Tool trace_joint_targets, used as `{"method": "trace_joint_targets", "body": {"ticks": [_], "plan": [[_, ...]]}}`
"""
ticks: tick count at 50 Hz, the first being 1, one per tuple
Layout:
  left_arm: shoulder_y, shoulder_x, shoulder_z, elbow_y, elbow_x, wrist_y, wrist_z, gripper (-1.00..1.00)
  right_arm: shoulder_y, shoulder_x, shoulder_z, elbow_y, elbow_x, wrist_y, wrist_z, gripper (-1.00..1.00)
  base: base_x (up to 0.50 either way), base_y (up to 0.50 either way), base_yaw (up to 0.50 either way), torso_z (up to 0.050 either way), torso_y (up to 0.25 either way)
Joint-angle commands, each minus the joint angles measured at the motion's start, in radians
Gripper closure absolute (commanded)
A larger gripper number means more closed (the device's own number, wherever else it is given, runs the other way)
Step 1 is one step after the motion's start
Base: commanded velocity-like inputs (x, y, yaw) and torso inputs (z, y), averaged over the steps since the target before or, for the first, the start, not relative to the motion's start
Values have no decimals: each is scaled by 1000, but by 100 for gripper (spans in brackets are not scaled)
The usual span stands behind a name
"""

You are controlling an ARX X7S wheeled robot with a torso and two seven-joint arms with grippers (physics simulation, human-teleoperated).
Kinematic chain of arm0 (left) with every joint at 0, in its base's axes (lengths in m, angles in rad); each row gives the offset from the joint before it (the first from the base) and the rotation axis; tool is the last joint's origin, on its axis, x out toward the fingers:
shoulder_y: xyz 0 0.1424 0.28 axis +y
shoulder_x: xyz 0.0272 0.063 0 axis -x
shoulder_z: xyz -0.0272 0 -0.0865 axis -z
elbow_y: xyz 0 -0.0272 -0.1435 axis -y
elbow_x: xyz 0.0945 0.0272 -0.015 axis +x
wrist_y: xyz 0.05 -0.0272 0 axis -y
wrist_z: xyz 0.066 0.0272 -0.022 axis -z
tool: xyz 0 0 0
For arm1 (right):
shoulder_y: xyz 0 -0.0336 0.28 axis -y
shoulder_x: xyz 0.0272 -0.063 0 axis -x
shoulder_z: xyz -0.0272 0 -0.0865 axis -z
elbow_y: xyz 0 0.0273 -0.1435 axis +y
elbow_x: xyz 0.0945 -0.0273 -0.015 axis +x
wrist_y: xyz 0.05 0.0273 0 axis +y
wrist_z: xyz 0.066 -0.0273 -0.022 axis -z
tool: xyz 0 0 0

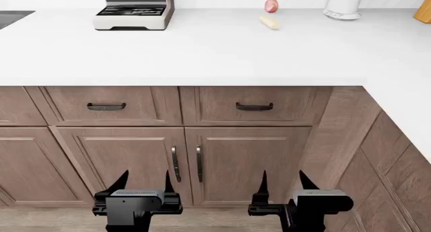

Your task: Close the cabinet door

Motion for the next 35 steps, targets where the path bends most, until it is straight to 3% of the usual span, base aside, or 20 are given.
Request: {"method": "trace_joint_targets", "body": {"ticks": [1, 13, 35], "plan": [[-1, -16, 18, 0, -12, 7, -20, -100, 2, 16, -21, 4, 9, -1, 23, -100, 0, 0, 0, 0, 0], [2, -48, 61, -12, -38, 38, -62, -100, 4, 49, -63, 34, 38, -17, 63, -100, 0, 0, 0, 0, 0], [6, -82, 102, -5, -87, 42, -76, -100, 3, 80, -107, 46, 55, -48, 98, -100, 0, 0, 0, 49, 5]]}}
